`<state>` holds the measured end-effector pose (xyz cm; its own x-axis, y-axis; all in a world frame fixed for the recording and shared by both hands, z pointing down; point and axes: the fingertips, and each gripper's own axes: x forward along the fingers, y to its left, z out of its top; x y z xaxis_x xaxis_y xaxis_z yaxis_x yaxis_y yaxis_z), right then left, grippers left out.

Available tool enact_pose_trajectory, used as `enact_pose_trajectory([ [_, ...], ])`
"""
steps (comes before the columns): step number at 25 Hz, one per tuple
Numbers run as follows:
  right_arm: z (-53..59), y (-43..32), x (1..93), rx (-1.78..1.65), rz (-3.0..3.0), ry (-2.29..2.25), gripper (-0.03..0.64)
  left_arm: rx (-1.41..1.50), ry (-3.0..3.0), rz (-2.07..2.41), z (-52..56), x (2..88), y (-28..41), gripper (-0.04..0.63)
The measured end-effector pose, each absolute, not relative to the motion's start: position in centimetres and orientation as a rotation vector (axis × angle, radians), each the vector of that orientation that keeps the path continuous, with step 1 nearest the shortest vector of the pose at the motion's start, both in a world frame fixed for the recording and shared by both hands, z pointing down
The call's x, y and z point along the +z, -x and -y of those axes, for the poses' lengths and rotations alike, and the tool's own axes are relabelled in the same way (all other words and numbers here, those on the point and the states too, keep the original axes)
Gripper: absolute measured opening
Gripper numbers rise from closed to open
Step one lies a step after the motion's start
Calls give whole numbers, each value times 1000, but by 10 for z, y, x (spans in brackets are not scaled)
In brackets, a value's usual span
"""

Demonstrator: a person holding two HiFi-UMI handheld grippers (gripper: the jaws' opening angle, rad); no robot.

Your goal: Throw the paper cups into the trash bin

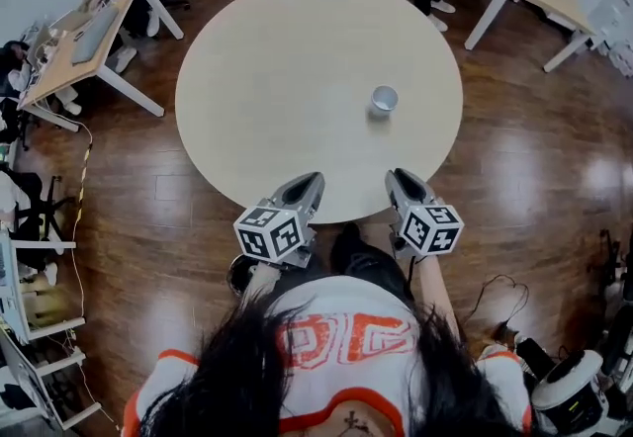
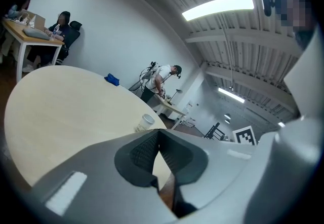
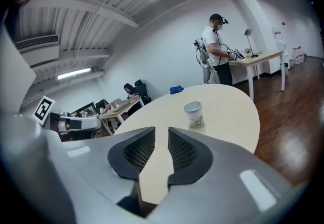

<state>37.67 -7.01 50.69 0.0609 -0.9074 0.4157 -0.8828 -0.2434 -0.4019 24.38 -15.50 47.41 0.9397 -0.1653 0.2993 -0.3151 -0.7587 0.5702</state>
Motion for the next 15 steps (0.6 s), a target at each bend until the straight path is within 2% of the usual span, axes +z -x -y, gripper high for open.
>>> enact_pose_trajectory([
  [8, 150, -432, 529, -866, -2218, 2335, 121, 313, -2398, 527, 168, 476, -239, 0],
  [15, 203, -457, 557, -807, -2504, 2455, 133, 316, -2337, 675, 179, 488, -222, 0],
])
